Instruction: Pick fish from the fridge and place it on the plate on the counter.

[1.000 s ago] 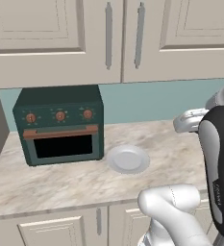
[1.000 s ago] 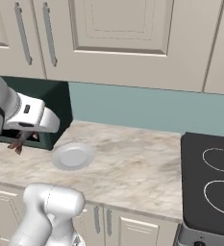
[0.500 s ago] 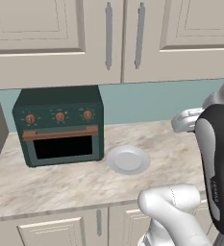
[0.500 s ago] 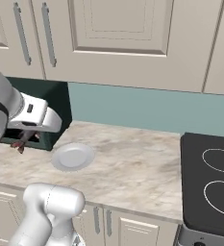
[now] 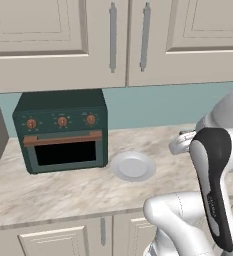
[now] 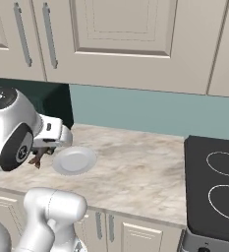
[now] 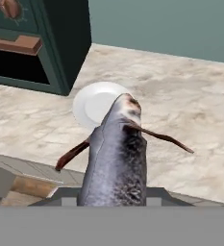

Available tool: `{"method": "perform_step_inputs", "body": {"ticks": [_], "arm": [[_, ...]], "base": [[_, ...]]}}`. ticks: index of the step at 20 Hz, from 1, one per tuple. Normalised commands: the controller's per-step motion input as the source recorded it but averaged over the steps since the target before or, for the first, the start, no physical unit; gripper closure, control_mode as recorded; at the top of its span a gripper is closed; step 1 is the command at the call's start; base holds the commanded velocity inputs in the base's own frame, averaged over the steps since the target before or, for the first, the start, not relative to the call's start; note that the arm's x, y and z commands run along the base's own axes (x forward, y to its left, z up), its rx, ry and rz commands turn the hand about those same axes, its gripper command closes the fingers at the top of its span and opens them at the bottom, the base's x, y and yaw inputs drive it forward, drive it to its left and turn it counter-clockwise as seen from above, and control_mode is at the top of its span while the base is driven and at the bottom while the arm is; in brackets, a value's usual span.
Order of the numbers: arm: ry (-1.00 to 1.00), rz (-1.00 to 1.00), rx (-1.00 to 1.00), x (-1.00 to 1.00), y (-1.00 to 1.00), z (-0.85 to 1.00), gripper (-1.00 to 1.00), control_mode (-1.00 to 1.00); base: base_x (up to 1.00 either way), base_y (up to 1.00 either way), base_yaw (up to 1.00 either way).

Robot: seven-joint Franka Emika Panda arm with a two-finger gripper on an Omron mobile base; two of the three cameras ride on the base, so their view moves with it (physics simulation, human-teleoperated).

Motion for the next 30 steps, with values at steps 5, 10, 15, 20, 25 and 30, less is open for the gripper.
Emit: {"method": "perform_step_inputs", "body": {"ticks": [5,10,15,20,25,30], "arm": [[0.01,0.25,-0.01,0.49,-0.01,-0.61,1.00,-1.00],[0.04,0.21,0.00,0.85,0.00,-0.24,1.00,-1.00],[0.07,0.11,0.00,0.89,0.08,-0.31,1.00,-1.00],[0.10,0.03,-0.02,0.78,0.30,-0.46,1.00,-1.00],[0.10,0.00,-0.04,0.59,0.29,-0.61,1.00,-1.00],[0.04,0.01,-0.04,0.48,0.22,-0.58,1.00,-1.00]], "base": [[0.00,0.00,0.00],[0.00,0.00,0.00],[0.00,0.00,0.00],[0.00,0.00,0.00],[0.00,0.00,0.00],[0.00,0.00,0.00]]}}
